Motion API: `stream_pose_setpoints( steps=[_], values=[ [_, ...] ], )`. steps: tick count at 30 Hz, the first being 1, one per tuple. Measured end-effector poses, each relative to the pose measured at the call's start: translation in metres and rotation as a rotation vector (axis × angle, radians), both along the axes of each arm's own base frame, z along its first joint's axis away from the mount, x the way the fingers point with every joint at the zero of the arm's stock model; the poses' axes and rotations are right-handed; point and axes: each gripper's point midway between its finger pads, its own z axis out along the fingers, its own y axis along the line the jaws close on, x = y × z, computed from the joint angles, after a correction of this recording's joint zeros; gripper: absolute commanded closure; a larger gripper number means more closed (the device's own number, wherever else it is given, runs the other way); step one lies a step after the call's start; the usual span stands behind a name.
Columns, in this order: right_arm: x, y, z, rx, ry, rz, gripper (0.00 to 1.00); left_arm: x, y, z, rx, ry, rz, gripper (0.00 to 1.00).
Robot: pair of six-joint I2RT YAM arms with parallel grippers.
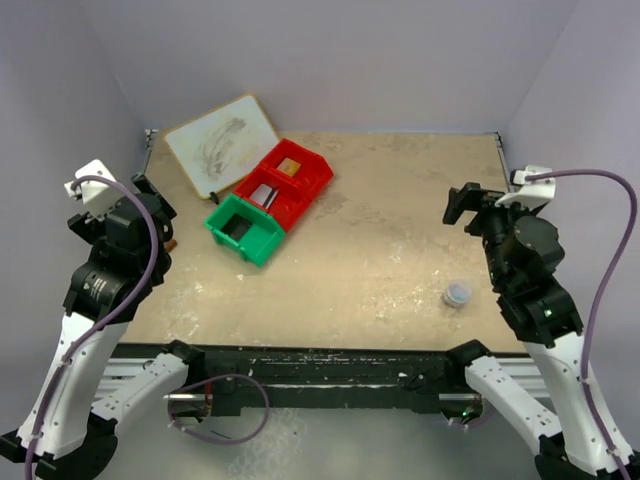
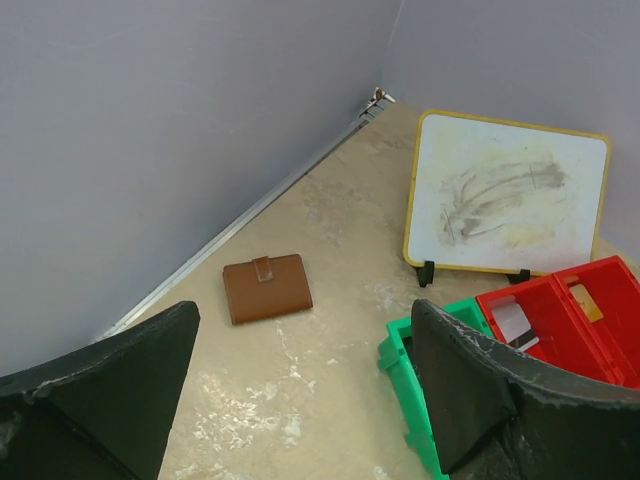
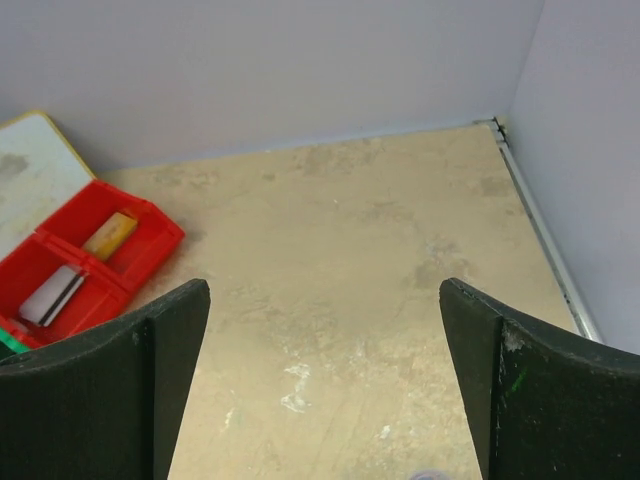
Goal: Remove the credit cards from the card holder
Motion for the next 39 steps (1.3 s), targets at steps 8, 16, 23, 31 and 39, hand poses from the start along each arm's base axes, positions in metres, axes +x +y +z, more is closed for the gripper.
stream_pose_setpoints(
  steps=[8, 16, 23, 31, 39],
  values=[
    [0.032, 0.009, -0.057, 0.013, 0.076, 0.024, 0.00, 0.030, -0.003, -0.021, -0.022, 0.035, 0.002, 0.09],
    [0.065, 0.036, -0.111, 0.111, 0.174, 0.150, 0.00, 0.093, -0.008, -0.089, -0.028, 0.292, 0.005, 0.03],
    [0.088, 0.061, -0.162, 0.195, 0.347, 0.260, 0.00, 0.137, -0.010, -0.175, -0.094, 0.554, -0.019, 0.01],
    [0.093, 0.077, -0.192, 0.263, 0.472, 0.325, 0.00, 0.182, -0.036, -0.228, -0.261, 0.638, -0.128, 0.04],
    [0.091, 0.084, -0.194, 0.301, 0.499, 0.358, 0.00, 0.207, -0.062, -0.255, -0.368, 0.651, -0.236, 0.10]
  ],
)
